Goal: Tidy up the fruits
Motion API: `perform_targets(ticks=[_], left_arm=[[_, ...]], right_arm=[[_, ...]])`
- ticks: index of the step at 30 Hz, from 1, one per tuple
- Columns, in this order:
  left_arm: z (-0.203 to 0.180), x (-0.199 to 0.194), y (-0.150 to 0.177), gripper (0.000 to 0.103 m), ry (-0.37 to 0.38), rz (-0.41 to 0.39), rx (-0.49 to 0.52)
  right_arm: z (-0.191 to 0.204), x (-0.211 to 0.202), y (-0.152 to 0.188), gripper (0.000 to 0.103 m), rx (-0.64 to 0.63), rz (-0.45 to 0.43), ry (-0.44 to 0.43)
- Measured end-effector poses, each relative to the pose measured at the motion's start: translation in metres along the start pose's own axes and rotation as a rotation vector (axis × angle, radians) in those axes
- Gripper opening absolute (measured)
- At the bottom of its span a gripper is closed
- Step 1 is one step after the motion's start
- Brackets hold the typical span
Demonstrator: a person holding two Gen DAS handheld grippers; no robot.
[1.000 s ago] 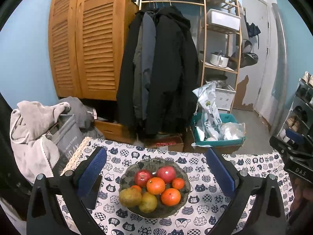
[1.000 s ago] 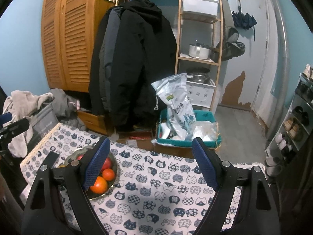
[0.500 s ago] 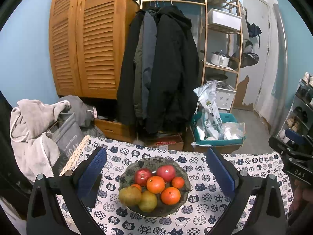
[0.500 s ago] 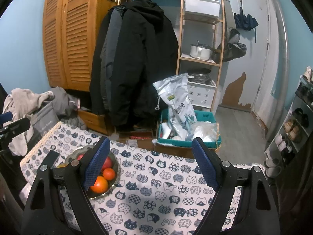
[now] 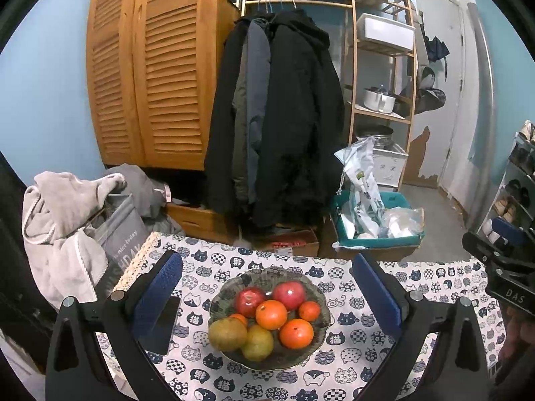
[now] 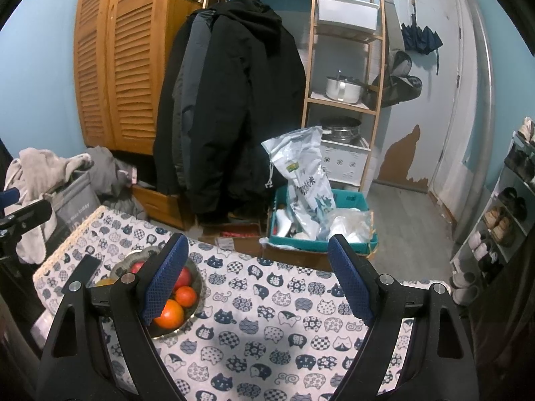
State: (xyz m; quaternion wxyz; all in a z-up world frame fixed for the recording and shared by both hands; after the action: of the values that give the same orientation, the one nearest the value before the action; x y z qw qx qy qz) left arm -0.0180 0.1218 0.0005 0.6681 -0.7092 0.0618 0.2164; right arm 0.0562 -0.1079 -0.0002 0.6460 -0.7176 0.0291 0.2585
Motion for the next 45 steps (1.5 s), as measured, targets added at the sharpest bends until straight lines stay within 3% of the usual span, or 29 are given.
perform_targets(ticks=[45], left_arm=[[0.0014,-0.0003,-0.0046,0.102,-0.015,-0.004,0.011]], right_arm=[[0.0034,-0.0013,-0.0010,0.084,-0.009,-0.001,0.001]])
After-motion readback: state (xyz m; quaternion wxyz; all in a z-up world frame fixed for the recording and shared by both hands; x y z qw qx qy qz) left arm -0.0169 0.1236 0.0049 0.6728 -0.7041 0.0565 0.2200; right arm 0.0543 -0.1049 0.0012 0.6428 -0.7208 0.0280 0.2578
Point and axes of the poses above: each gripper's, at about its wrist camera, not at the fingertips, and x roughly the way its jaws point, z to its left, y to its underside, the point moved 3 cm from there along x, roughly the way its jaws point, and after that the axes turned 10 degrees about -z, right-handed, at the moved point
